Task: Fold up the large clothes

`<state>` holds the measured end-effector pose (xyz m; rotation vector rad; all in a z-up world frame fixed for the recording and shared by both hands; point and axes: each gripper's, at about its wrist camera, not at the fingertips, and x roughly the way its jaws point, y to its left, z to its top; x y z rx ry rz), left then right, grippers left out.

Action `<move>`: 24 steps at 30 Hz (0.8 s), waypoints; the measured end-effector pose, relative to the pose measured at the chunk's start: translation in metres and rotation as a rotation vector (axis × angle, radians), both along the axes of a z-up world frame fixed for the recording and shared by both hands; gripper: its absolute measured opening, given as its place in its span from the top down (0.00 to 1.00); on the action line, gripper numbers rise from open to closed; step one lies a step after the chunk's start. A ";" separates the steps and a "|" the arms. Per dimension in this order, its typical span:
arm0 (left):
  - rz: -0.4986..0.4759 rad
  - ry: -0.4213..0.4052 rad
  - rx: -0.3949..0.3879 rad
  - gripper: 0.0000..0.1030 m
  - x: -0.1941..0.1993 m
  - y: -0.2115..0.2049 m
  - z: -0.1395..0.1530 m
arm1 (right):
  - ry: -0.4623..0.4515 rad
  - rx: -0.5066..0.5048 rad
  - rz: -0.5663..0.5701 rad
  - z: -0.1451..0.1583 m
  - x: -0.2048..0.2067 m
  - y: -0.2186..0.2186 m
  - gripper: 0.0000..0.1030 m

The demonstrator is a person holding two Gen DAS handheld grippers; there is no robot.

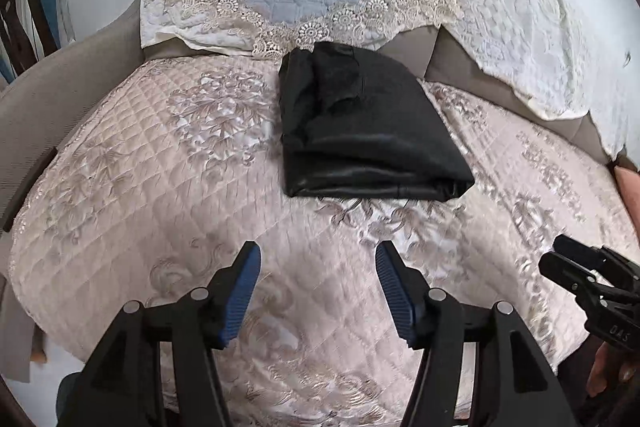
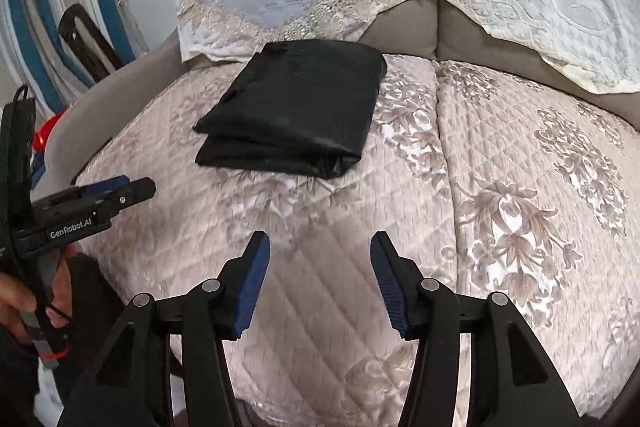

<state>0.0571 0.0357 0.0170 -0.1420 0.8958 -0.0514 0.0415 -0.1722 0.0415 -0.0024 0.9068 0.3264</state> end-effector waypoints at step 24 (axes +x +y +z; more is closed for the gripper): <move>0.026 -0.014 0.033 0.40 -0.011 -0.009 0.010 | -0.020 -0.005 0.037 0.007 -0.003 0.016 0.46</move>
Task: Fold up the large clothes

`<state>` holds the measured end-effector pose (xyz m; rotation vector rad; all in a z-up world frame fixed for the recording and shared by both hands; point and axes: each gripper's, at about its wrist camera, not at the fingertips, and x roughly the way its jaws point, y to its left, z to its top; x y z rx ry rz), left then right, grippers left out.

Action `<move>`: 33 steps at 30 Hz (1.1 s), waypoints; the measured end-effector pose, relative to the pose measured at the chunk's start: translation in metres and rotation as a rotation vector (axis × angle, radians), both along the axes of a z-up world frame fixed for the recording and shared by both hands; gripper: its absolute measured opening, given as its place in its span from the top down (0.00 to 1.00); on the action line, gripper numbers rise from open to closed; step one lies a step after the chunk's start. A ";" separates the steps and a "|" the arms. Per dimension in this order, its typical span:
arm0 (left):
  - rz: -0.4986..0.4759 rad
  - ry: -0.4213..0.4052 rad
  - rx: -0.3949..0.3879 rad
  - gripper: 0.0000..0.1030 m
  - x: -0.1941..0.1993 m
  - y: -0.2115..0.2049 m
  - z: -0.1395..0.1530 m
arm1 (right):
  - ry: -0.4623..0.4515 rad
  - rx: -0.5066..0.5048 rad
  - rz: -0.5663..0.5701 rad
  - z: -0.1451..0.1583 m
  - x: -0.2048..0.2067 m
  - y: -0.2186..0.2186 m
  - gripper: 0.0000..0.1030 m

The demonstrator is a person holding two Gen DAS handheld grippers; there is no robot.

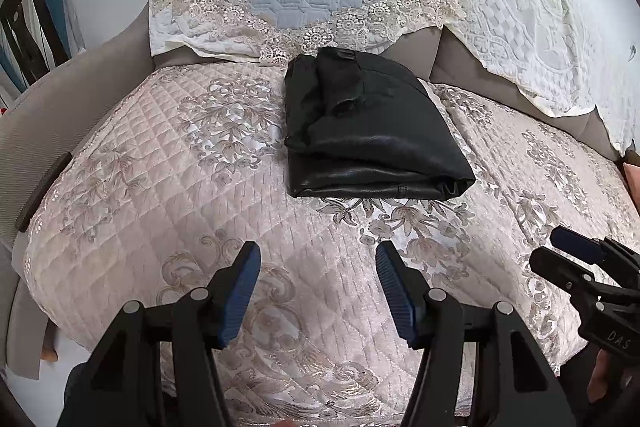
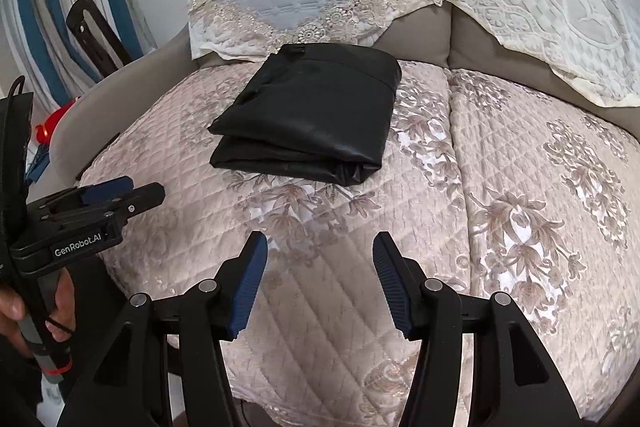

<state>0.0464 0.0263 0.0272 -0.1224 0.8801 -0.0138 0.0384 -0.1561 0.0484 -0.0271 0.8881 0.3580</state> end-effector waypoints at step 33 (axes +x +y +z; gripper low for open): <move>0.003 0.010 0.000 0.40 -0.006 -0.001 -0.003 | -0.007 -0.009 0.009 0.002 -0.001 0.005 0.46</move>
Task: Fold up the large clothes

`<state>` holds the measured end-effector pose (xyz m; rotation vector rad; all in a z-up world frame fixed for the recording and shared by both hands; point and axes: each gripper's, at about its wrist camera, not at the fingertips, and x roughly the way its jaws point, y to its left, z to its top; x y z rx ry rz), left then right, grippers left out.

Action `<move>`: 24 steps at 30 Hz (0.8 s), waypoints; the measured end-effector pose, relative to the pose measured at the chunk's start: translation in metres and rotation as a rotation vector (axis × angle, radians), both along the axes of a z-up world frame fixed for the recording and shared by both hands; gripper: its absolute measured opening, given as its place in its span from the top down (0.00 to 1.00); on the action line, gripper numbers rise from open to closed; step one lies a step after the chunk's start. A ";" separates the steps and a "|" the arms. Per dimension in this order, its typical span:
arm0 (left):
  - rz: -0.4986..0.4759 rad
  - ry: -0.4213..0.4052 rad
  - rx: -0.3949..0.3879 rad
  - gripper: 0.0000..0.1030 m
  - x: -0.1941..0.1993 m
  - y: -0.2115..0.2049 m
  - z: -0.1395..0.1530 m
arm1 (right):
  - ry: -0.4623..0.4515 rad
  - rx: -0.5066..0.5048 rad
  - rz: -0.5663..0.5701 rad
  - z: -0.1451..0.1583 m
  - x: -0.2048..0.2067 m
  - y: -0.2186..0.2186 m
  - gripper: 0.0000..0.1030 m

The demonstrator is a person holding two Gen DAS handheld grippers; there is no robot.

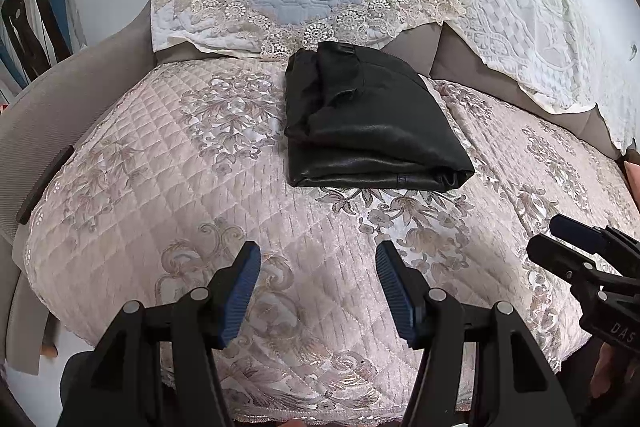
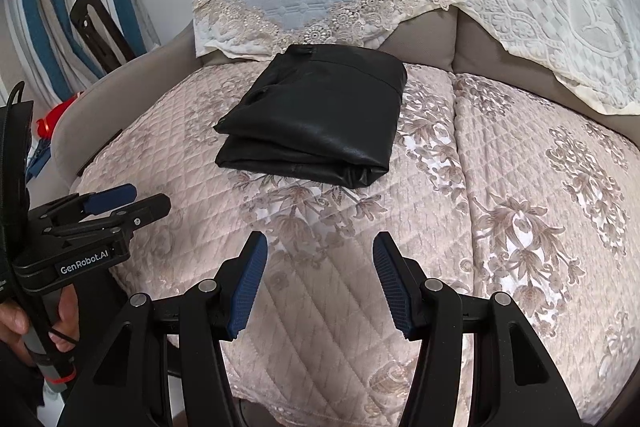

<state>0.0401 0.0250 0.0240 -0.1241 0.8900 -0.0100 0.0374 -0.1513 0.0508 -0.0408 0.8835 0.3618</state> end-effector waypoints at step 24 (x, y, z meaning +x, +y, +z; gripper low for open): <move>-0.007 0.003 0.009 0.40 -0.001 -0.005 0.000 | 0.009 -0.003 0.018 -0.003 0.001 0.003 0.46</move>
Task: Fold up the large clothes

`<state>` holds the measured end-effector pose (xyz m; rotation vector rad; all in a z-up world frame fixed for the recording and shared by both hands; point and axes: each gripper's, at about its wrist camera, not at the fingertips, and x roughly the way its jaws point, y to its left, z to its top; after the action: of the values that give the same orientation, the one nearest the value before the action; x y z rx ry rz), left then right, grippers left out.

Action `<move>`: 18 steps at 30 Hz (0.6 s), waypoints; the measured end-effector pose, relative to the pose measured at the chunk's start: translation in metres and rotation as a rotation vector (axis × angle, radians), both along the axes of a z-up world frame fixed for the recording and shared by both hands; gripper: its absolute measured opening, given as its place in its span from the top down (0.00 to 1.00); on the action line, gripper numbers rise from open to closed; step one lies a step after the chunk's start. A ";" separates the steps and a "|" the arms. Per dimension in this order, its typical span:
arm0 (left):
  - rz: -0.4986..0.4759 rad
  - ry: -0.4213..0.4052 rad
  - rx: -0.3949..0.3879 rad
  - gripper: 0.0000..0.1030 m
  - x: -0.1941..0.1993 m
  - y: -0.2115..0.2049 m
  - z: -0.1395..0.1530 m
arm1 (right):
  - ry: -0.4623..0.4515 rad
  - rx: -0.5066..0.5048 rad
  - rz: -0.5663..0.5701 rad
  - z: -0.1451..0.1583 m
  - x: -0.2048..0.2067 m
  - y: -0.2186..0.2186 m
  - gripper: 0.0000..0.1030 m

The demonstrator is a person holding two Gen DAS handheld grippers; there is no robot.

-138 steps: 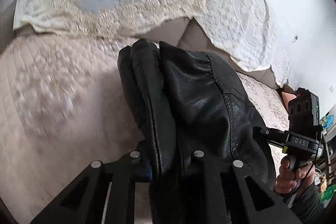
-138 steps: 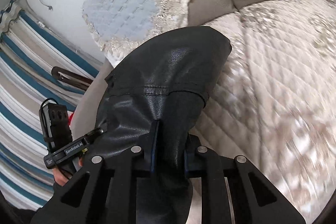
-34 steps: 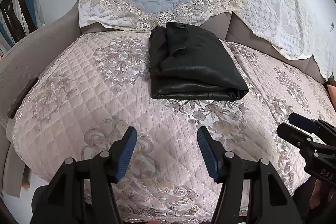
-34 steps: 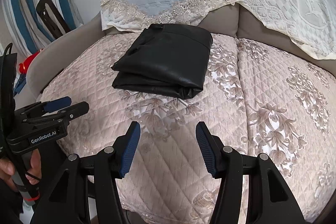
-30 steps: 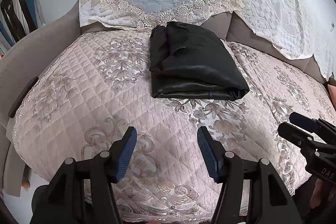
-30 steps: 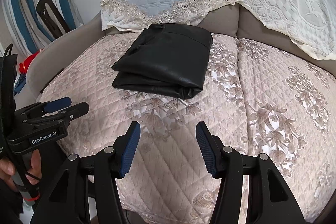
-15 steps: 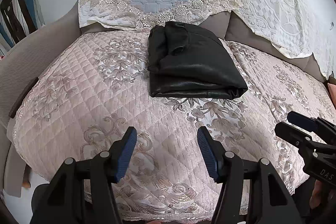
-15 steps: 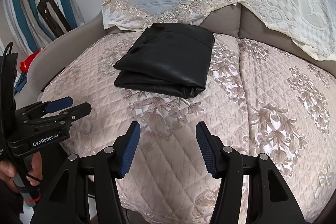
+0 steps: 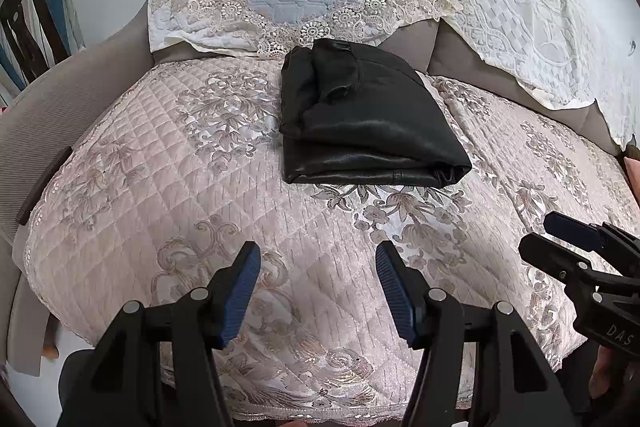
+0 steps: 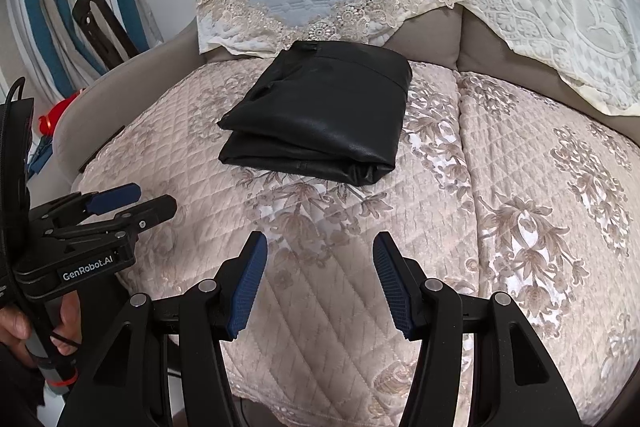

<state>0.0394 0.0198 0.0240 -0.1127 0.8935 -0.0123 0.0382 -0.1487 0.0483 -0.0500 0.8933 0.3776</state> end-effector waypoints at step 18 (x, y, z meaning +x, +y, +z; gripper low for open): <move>0.000 0.005 -0.003 0.40 0.001 0.001 -0.003 | 0.004 0.000 0.001 -0.001 -0.001 0.001 0.46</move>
<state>0.0404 0.0211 0.0206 -0.1155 0.8985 -0.0132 0.0373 -0.1482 0.0469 -0.0493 0.8975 0.3789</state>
